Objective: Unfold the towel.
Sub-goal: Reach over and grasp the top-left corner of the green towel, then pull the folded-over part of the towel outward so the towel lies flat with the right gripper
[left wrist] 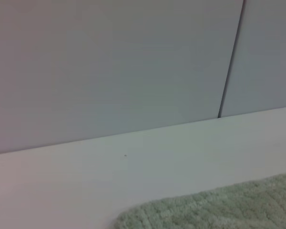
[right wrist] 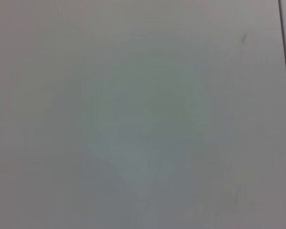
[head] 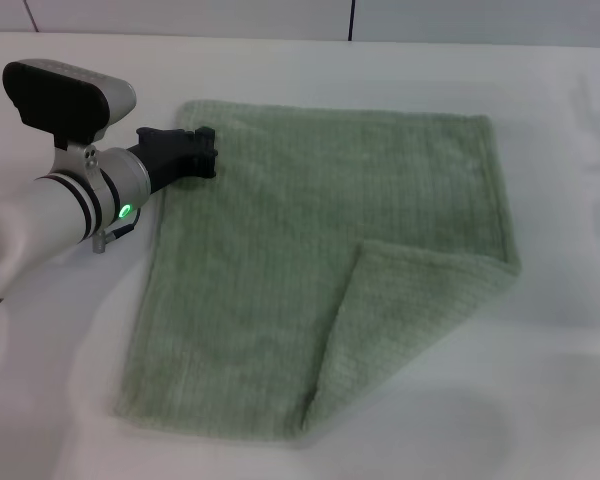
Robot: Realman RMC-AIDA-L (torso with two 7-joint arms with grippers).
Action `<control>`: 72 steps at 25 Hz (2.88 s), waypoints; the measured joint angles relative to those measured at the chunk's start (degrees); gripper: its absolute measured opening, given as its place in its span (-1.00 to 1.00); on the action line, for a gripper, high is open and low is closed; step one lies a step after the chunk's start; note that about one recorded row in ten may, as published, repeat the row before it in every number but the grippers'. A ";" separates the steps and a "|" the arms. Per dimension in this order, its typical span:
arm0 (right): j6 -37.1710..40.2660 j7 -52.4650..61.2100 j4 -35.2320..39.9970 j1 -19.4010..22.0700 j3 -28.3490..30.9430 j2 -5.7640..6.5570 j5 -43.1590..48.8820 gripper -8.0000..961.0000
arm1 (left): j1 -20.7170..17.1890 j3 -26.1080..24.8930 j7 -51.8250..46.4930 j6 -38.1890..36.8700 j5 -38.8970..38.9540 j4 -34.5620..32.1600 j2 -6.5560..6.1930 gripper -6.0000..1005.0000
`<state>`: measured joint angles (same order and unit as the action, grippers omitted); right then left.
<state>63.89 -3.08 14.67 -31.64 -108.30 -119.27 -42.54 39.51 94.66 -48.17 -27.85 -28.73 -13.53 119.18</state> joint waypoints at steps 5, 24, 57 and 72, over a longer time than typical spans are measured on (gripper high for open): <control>0.02 0.00 0.07 0.00 -0.14 0.00 0.03 0.35 | 0.04 0.00 0.00 0.12 -0.01 0.00 0.00 -0.98; -12.49 0.39 13.05 1.36 -4.37 0.30 5.18 0.35 | -0.65 0.01 0.00 0.26 -0.28 0.31 0.00 -0.98; -34.14 0.62 31.66 5.38 1.66 0.62 18.44 0.35 | -1.15 -0.12 0.08 -0.18 0.00 -1.94 0.00 -0.98; -48.23 0.18 40.52 6.17 4.12 0.63 21.24 0.35 | -1.17 -0.30 0.14 -0.10 -0.01 -1.94 0.00 -0.98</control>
<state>15.66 -2.90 55.20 -25.47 -104.18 -118.64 -21.29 38.34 94.35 -48.03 -27.94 -28.74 -15.47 119.18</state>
